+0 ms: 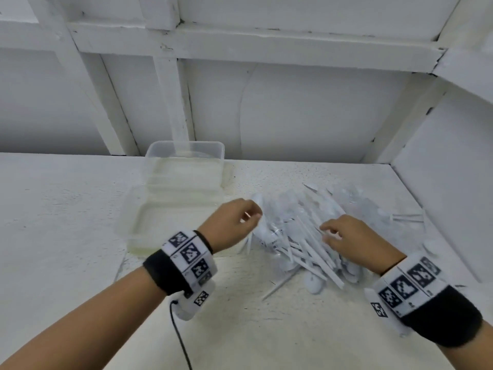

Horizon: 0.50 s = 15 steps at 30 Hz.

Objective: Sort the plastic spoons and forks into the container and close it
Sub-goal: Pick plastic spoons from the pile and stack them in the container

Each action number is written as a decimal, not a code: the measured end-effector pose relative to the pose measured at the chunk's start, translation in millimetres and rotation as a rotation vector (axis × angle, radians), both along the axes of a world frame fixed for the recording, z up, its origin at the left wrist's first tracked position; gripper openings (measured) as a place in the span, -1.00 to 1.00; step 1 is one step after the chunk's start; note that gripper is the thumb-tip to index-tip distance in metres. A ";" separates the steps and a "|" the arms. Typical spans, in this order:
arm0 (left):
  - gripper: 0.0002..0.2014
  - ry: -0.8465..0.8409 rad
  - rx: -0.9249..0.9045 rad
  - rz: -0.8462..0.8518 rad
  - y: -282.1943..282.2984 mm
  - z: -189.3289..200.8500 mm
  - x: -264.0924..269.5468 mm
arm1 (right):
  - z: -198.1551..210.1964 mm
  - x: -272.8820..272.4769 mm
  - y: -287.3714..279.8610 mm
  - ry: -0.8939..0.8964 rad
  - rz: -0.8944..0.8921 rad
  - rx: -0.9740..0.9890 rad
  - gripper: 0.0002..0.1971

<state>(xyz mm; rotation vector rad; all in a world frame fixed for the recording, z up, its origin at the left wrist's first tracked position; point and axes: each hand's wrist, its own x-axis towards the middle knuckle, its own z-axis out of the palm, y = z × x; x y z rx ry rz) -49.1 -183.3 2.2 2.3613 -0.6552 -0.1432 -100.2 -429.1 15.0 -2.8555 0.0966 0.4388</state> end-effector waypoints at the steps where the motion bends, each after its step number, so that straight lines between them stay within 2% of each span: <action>1: -0.78 0.016 0.035 -0.060 -14.1 -7.9 0.5 | -4.6 -5.6 -4.1 0.049 0.014 -0.082 -0.61; 4: -0.70 -0.010 0.142 -0.243 -48.0 -29.3 3.0 | -17.0 -17.5 -9.0 0.114 0.034 -0.200 -0.50; 7: -0.57 -0.106 0.296 -0.347 -69.0 -40.1 4.4 | -26.9 -19.2 -8.4 0.053 0.068 -0.181 -0.48; 11: -0.49 -0.065 0.465 -0.347 -72.5 -44.1 4.3 | -32.5 -12.8 -7.7 0.012 0.085 -0.109 -0.49; 15: -0.56 -0.073 0.474 -0.305 -56.9 -41.7 3.0 | -35.2 -8.0 -0.1 0.043 0.125 0.088 -0.48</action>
